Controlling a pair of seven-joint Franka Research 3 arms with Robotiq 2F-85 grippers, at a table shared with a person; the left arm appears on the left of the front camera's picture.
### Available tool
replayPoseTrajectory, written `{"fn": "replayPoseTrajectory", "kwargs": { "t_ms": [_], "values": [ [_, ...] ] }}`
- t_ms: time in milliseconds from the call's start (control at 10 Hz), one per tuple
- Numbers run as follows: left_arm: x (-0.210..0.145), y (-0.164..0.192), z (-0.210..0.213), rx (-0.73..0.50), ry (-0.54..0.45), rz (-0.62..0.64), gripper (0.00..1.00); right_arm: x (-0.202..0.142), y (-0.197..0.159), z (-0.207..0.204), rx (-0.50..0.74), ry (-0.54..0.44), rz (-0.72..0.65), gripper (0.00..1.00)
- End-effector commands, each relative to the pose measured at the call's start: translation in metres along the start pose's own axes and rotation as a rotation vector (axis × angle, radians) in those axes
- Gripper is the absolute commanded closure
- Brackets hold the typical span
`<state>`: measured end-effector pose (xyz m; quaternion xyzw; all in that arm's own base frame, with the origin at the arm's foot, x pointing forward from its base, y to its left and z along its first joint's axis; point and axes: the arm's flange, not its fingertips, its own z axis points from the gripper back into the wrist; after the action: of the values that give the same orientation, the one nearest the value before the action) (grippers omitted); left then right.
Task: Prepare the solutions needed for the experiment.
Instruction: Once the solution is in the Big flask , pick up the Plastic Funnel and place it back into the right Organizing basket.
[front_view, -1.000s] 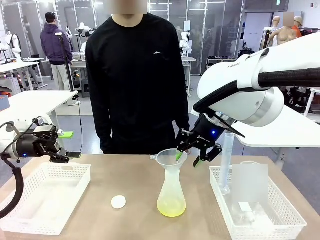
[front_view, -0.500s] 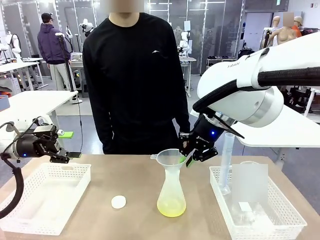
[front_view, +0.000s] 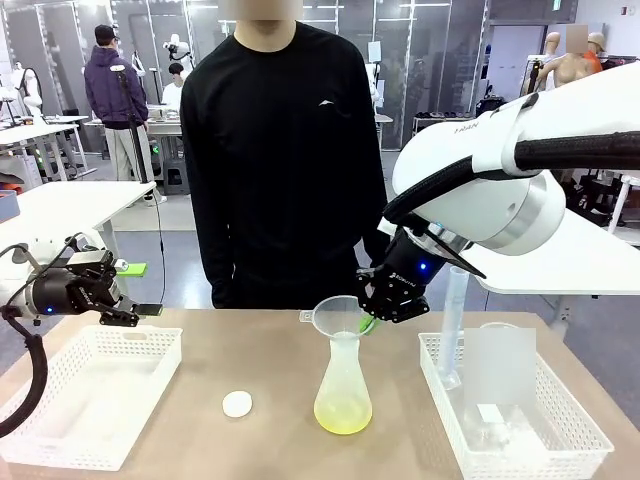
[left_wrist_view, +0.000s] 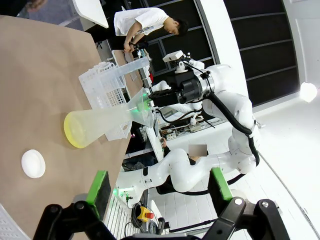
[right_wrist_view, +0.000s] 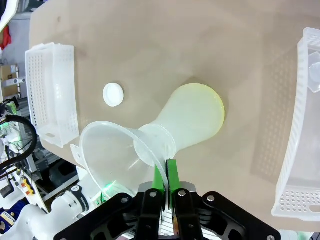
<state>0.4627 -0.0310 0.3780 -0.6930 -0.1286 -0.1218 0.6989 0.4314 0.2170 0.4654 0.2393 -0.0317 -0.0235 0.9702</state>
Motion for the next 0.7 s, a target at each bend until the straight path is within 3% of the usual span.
{"fn": "replayPoseTrajectory", "kwargs": {
  "t_ms": [0, 600],
  "values": [
    [-0.001, -0.003, 0.0, -0.004, -0.005, -0.002, 0.0, -0.007, 0.003, -0.001, 0.013, 0.002, -0.015, 1.0],
    [-0.001, -0.003, 0.0, -0.004, -0.005, -0.002, 0.0, -0.041, 0.021, 0.032, 0.019, -0.059, 0.055, 1.0]
  ]
}}
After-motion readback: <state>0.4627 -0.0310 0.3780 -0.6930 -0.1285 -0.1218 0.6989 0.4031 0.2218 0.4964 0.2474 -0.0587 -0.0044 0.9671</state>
